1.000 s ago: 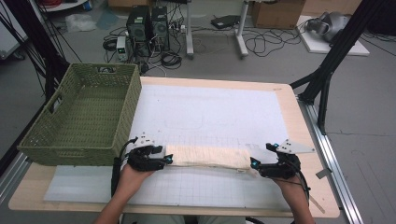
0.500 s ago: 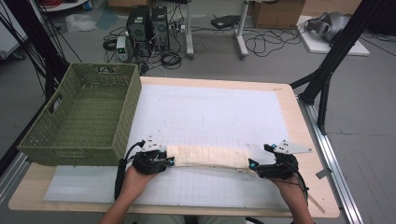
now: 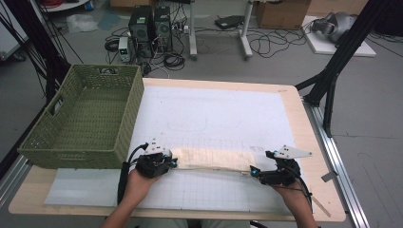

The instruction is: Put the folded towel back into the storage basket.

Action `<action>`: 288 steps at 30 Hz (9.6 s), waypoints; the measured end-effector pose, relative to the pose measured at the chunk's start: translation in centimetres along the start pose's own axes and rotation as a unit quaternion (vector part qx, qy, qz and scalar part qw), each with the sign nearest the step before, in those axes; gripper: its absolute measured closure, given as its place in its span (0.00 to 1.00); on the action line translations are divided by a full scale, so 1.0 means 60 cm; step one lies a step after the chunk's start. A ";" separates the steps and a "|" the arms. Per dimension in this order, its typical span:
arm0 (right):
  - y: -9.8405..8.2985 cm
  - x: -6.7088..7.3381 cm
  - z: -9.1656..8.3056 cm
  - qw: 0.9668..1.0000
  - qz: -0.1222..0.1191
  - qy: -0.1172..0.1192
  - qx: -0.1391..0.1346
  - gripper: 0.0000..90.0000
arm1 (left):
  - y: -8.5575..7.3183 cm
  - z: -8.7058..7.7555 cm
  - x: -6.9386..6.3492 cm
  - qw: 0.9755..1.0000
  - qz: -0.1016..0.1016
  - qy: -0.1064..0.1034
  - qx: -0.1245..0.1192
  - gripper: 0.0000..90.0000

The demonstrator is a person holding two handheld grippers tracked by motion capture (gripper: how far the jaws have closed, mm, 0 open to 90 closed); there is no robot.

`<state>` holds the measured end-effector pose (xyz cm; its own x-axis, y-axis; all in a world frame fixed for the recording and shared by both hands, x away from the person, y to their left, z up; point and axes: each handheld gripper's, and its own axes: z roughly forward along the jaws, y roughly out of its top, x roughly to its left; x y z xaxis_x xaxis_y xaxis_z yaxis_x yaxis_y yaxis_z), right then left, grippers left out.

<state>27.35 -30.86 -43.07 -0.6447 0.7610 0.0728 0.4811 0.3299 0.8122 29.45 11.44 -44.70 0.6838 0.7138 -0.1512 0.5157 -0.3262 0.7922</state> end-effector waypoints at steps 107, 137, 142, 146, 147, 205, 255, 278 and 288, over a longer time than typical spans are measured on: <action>0.163 0.028 0.021 0.998 -0.013 0.030 -0.058 0.90 | 0.094 -0.171 0.022 0.989 0.001 0.024 -0.144 0.90; 0.385 0.120 0.194 0.993 -0.097 0.054 -0.050 0.90 | 0.053 -0.323 0.099 0.975 -0.016 0.109 -0.191 0.90; 0.410 0.135 0.220 0.992 -0.106 0.055 -0.047 0.90 | 0.051 -0.342 0.108 0.973 -0.017 0.119 -0.198 0.90; 0.427 0.146 0.238 0.991 -0.108 0.058 -0.046 0.90 | 0.047 -0.351 0.114 0.972 -0.018 0.125 -0.199 0.90; 0.431 0.149 0.242 0.991 -0.111 0.058 -0.047 0.90 | 0.045 -0.353 0.116 0.971 -0.020 0.126 -0.201 0.90; 0.577 0.334 0.502 0.982 -0.164 0.089 -0.019 0.60 | -0.045 -0.460 0.250 0.940 -0.112 0.269 -0.179 0.42; 0.250 0.020 0.089 0.997 -0.061 0.008 -0.040 0.13 | 0.084 -0.208 0.068 0.979 0.002 0.008 -0.204 0.25; 0.034 -0.028 -0.030 0.995 0.007 -0.085 -0.046 0.13 | 0.062 -0.073 0.011 0.984 0.030 -0.026 -0.175 0.24; 0.035 -0.022 -0.027 0.995 0.001 -0.085 -0.043 0.13 | 0.043 -0.067 0.003 0.985 0.033 -0.024 -0.165 0.25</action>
<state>28.23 -32.05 -40.53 -0.5300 0.8478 -0.0184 0.4251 0.2844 0.8593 28.83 13.21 -40.34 0.7377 0.6653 -0.1148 0.2793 -0.1459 0.9490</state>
